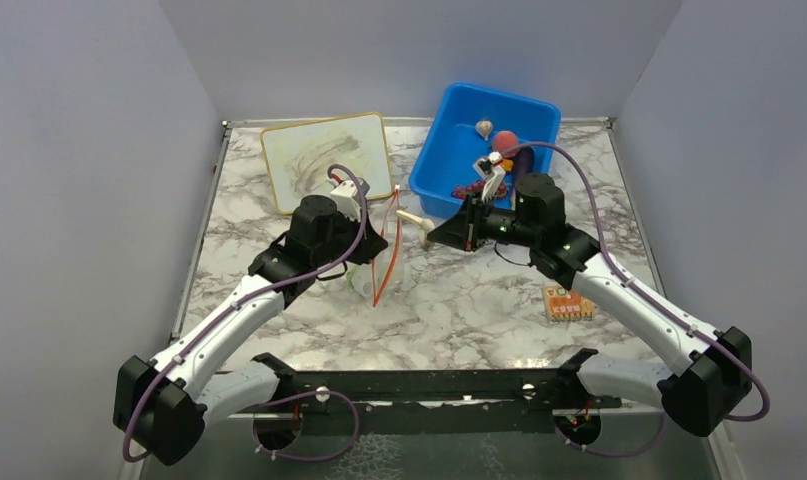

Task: Place the food in the zip-top bag and seal the zipper
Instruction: Place the fake vegetable in the zipper food storage bag.

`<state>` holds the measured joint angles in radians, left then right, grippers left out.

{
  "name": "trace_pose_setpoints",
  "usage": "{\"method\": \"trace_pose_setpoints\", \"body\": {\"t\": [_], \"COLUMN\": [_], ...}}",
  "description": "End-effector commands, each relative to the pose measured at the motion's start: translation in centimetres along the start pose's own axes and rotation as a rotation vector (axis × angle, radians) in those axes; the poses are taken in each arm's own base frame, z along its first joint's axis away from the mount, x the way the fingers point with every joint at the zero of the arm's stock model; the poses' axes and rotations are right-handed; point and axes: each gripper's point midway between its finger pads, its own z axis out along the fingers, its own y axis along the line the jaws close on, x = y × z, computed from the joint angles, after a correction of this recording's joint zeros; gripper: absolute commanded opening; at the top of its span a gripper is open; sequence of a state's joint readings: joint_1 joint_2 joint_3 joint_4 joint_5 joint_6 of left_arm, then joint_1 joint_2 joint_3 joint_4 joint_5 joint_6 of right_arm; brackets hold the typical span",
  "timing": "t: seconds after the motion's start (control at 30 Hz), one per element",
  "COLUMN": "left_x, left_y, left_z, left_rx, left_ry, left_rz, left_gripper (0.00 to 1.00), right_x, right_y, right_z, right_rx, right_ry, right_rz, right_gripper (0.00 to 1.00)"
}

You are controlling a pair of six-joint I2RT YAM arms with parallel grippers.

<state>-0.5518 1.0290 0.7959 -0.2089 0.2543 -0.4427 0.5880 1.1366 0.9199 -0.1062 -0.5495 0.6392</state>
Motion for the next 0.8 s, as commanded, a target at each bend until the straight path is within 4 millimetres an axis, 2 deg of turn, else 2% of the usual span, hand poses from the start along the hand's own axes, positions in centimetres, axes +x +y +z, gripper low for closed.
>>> {"method": "trace_pose_setpoints", "body": {"t": [0.0,0.23,0.47,0.77], "left_x": [-0.4,-1.5,-1.9,-3.9], "left_y": [0.1,0.6,0.8,-1.0], "left_z": [0.6,0.9,0.8,0.6], "left_rx": [-0.002,-0.04,-0.053,0.018], "left_ry": [-0.014,-0.029,-0.033,-0.062], "left_rz": [0.021,0.065,0.12,0.217], "left_gripper": [0.0,0.0,0.0,0.0], "right_x": [0.4,1.6,3.0,2.2], "right_y": [-0.1,-0.3,-2.2,-0.7], "right_z": [0.3,0.9,1.5,3.6], "right_rx": [0.094,0.183,0.287,0.211], "right_ry": [0.045,0.102,0.199,0.194], "right_rz": [-0.046,-0.046,-0.032,0.009], "right_gripper": [0.01,0.01,0.01,0.01]}}
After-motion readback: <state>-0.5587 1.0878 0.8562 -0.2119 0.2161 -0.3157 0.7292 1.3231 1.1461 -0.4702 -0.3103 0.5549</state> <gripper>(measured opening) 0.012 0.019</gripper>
